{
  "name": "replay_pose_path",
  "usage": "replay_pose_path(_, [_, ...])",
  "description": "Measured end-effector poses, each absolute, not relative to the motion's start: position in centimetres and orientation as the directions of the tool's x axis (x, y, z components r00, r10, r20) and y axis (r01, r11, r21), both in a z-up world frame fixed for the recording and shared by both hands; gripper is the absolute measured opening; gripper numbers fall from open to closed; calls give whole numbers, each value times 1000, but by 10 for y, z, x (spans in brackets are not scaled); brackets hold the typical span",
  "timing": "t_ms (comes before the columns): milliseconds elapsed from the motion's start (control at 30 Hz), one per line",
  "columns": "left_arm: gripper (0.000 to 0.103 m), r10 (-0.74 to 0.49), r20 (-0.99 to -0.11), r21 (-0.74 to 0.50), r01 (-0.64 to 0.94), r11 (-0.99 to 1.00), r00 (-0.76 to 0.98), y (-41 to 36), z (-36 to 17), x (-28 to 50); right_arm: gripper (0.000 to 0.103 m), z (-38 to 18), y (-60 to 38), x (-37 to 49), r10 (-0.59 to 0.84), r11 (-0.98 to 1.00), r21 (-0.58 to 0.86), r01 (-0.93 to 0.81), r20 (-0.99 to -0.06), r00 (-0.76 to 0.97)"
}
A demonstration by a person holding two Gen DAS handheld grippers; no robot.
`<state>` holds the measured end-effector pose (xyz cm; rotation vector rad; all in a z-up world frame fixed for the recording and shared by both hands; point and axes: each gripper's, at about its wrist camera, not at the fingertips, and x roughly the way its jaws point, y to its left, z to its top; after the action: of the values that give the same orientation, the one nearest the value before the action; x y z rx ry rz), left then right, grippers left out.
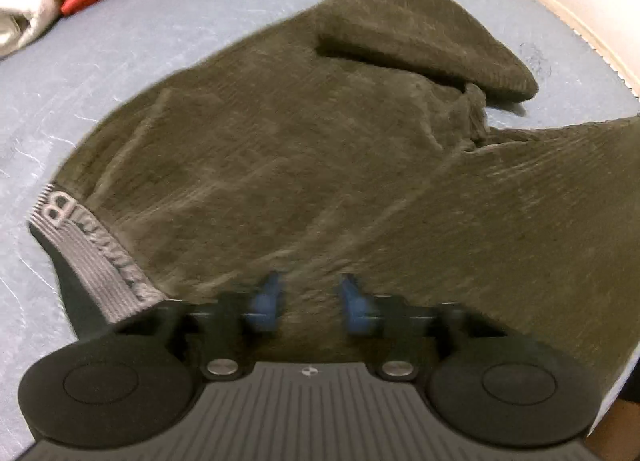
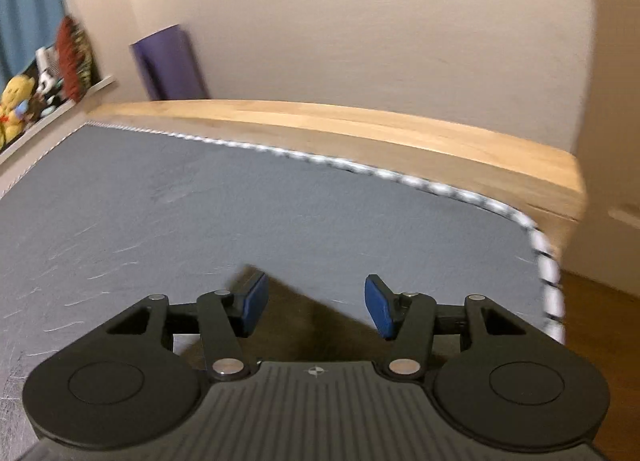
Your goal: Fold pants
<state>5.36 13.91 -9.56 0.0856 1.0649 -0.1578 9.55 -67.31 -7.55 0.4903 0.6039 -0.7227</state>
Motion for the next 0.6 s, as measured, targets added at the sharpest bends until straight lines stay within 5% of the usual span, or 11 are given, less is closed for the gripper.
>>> replay_pose_path(133, [26, -114, -871, -77, 96, 992, 477, 165, -80, 40, 58, -93, -690, 44, -443, 617, 172, 767, -730, 520])
replay_pose_path(267, [55, -71, -842, -67, 27, 997, 536, 186, -54, 20, 64, -112, -691, 22, -426, 629, 116, 768, -775, 466])
replay_pose_path(467, [64, -89, -819, -197, -132, 971, 567, 238, -37, -8, 65, -117, -692, 21, -402, 625, 122, 771, -797, 452])
replay_pose_path(600, [69, -128, -845, -245, -164, 956, 519, 247, -53, -19, 40, -117, -687, 25, -409, 637, 109, 764, -792, 454])
